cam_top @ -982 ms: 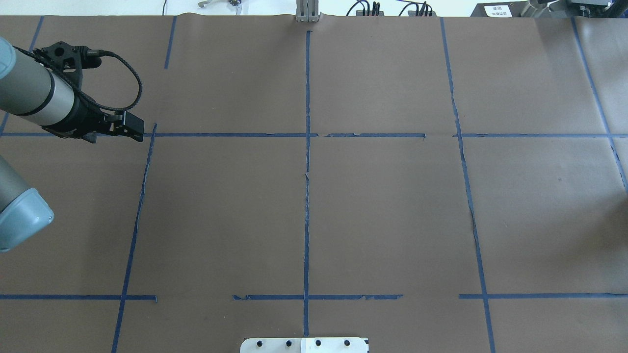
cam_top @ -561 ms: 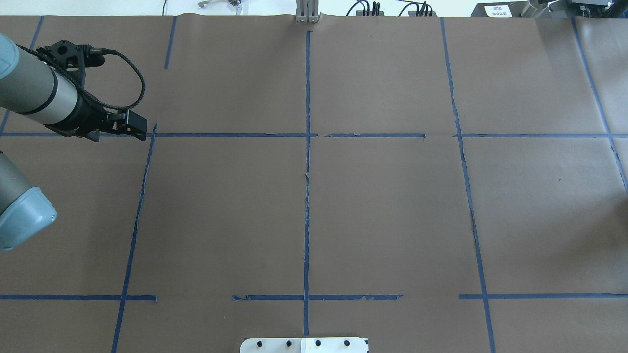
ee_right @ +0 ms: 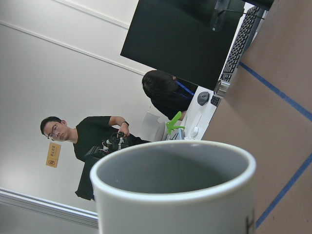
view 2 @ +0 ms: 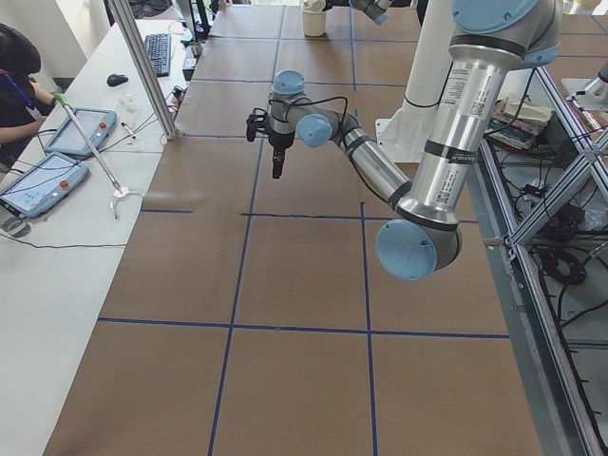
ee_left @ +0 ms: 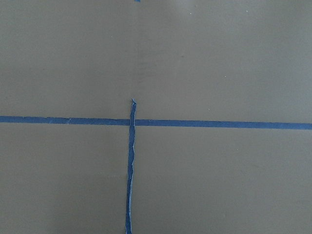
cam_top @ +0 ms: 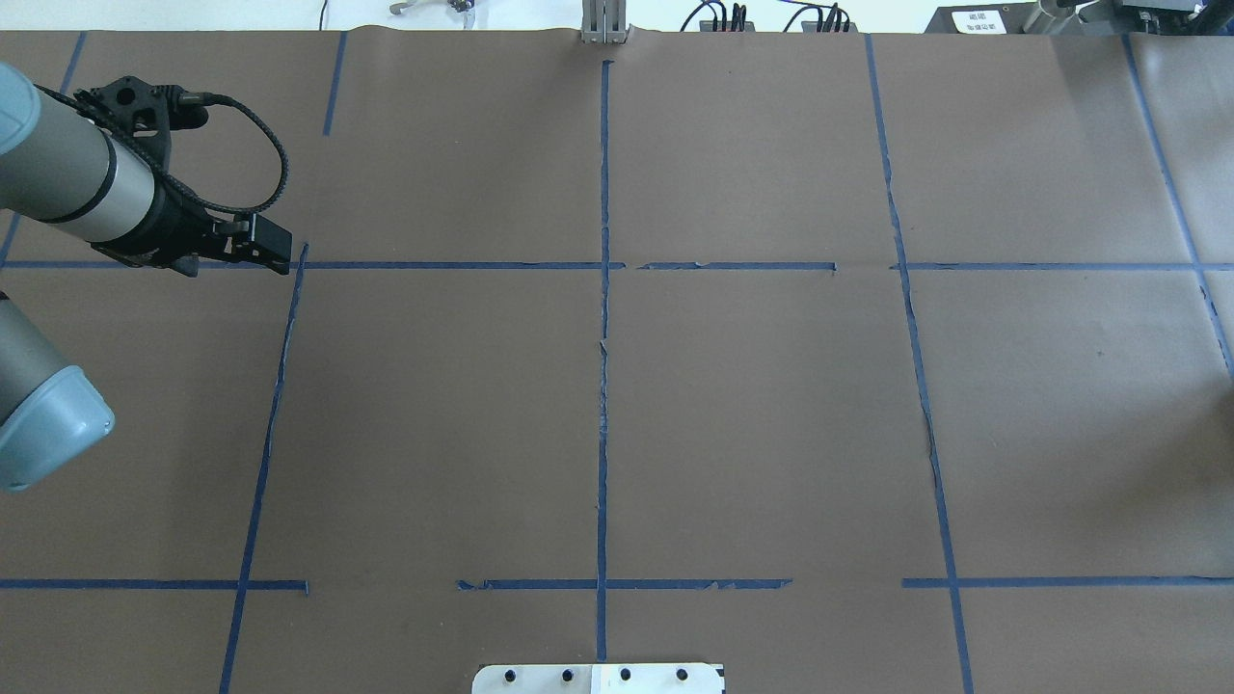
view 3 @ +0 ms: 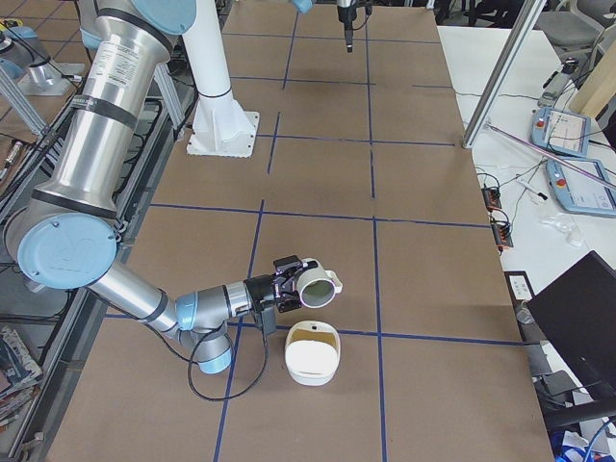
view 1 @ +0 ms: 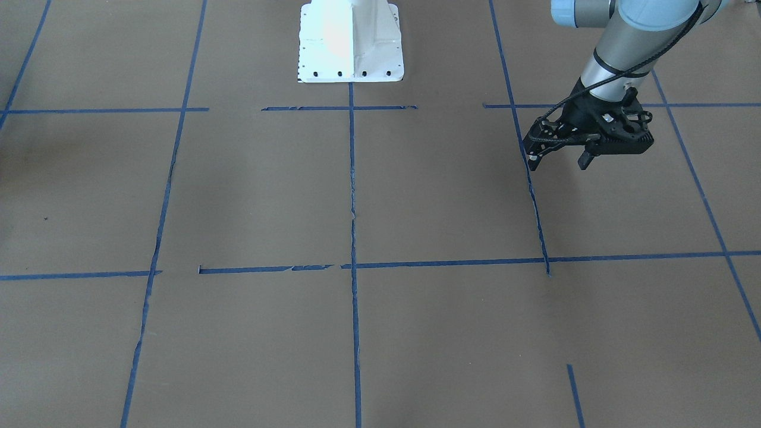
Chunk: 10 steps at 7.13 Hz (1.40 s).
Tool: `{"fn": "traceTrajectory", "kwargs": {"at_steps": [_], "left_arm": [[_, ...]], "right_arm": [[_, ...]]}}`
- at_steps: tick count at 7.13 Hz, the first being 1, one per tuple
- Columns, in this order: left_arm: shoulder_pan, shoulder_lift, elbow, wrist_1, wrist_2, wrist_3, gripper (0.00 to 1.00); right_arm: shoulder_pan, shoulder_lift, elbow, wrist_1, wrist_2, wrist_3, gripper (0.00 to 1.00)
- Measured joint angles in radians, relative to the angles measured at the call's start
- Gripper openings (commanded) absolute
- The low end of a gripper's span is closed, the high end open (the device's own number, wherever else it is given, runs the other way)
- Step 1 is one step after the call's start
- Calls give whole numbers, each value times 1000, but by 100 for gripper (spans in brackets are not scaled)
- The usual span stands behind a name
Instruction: Left arm hands cup to right arm to dump lemon
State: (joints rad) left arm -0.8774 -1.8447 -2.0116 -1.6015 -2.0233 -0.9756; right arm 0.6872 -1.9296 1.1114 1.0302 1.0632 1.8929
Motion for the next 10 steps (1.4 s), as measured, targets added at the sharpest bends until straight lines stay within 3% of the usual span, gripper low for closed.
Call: {"fn": "traceTrajectory", "kwargs": {"at_steps": [10], "left_arm": [[0, -20, -8, 2, 3, -2, 100]], "right_arm": [[1, 38, -51, 131, -218, 699, 12]]}}
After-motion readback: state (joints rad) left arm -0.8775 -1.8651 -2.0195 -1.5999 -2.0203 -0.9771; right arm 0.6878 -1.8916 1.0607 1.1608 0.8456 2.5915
